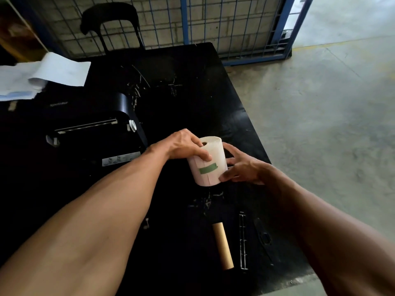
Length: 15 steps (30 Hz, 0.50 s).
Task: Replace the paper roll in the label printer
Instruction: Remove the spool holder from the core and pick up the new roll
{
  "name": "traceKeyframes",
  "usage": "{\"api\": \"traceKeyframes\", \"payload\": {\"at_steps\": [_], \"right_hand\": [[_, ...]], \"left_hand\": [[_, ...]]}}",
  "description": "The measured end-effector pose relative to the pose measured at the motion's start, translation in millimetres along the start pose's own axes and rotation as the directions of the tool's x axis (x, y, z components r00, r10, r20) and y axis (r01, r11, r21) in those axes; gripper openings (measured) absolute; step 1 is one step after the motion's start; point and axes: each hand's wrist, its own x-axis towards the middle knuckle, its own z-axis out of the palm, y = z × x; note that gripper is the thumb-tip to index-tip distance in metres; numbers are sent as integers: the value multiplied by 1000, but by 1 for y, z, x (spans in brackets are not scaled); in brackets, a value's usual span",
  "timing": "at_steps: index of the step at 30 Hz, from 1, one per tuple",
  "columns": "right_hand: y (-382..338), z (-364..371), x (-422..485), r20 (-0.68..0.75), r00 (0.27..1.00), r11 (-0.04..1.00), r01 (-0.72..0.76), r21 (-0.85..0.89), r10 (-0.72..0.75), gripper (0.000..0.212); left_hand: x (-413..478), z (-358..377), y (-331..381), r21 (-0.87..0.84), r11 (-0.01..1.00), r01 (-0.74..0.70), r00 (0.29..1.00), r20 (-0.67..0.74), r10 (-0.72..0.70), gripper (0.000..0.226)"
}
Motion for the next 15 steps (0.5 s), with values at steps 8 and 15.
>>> {"api": "traceKeyframes", "payload": {"at_steps": [8,15], "right_hand": [[15,8,-50,87,985,949,121,291,-152,114],[34,41,-92,1,976,832,186,522,-219,102]], "left_hand": [[-45,11,29,-152,988,0,1000,-8,-1,65],[-96,39,27,-551,834,6,995,-77,-59,50]]}}
